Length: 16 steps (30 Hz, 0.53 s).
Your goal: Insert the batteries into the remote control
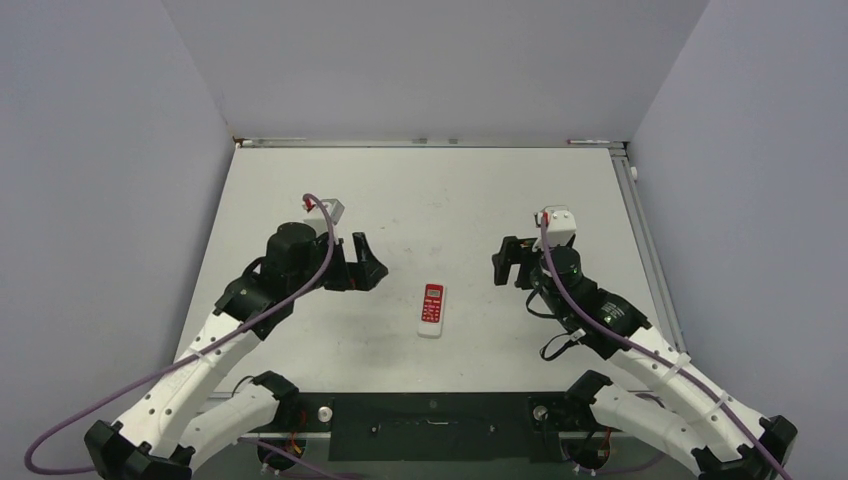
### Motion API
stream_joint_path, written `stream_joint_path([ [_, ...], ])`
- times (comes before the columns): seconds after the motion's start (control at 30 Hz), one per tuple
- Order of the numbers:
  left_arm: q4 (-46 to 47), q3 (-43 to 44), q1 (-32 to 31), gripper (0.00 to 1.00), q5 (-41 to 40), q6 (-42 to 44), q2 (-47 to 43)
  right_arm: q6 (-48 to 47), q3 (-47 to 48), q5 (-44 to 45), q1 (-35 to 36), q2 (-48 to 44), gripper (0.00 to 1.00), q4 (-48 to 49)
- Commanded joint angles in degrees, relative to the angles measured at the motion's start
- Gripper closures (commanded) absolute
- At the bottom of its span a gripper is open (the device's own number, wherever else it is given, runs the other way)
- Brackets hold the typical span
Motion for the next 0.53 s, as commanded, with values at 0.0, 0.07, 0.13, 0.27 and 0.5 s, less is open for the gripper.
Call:
stream_joint_path([
  [0.0,-3.6,3.6,0.3,0.04,-3.9,5.9,-3.9,-1.8,1.3,3.7,-0.4,-1.7,0.19,1.6],
  [0.07,-3.7,3.5,0.3,0.04,-4.6,6.9,-5.6,-1.8,1.0,4.2,-0.4,-2.1,0.19,1.8],
  [0.13,-3.3,2.7,0.3,0.04,-5.4,7.7,-7.3,-1.7,0.7,4.3,-0.4,-2.4,0.19,2.0],
  [0.27,-0.6,0.1,0.3,0.04,-5.8,8.1,-10.5,-1.7,0.4,4.6,-0.4,-3.4,0.19,2.4],
  [0.5,0.1,-0.4,1.2,0.04,-6.3,8.3,-11.7,-2.1,0.7,4.1,-0.3,-3.5,0.22,2.2],
])
